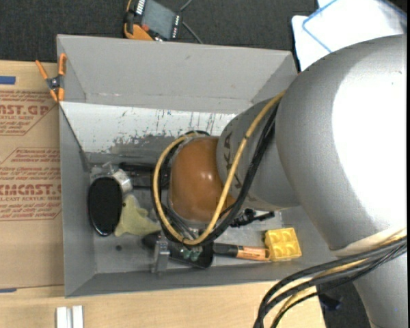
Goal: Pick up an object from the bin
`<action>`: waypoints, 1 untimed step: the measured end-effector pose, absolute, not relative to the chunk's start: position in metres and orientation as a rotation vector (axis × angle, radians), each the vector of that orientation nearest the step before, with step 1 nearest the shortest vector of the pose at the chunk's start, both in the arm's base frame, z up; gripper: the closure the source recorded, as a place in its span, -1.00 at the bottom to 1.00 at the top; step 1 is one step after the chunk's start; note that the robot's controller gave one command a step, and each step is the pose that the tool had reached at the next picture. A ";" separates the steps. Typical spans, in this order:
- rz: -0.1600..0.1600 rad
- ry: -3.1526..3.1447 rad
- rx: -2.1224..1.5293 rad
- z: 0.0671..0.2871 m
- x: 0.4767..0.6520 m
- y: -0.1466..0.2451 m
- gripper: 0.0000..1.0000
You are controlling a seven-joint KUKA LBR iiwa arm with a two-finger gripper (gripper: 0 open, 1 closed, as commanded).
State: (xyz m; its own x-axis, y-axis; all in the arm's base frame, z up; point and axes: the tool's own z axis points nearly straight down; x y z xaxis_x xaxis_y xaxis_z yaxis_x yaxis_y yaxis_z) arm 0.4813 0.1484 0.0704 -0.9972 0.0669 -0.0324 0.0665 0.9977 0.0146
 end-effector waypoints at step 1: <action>0.015 3.117 0.020 0.065 0.486 0.133 1.00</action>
Offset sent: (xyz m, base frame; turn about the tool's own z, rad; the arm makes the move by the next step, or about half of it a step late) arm 0.0000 0.0000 0.0000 0.0000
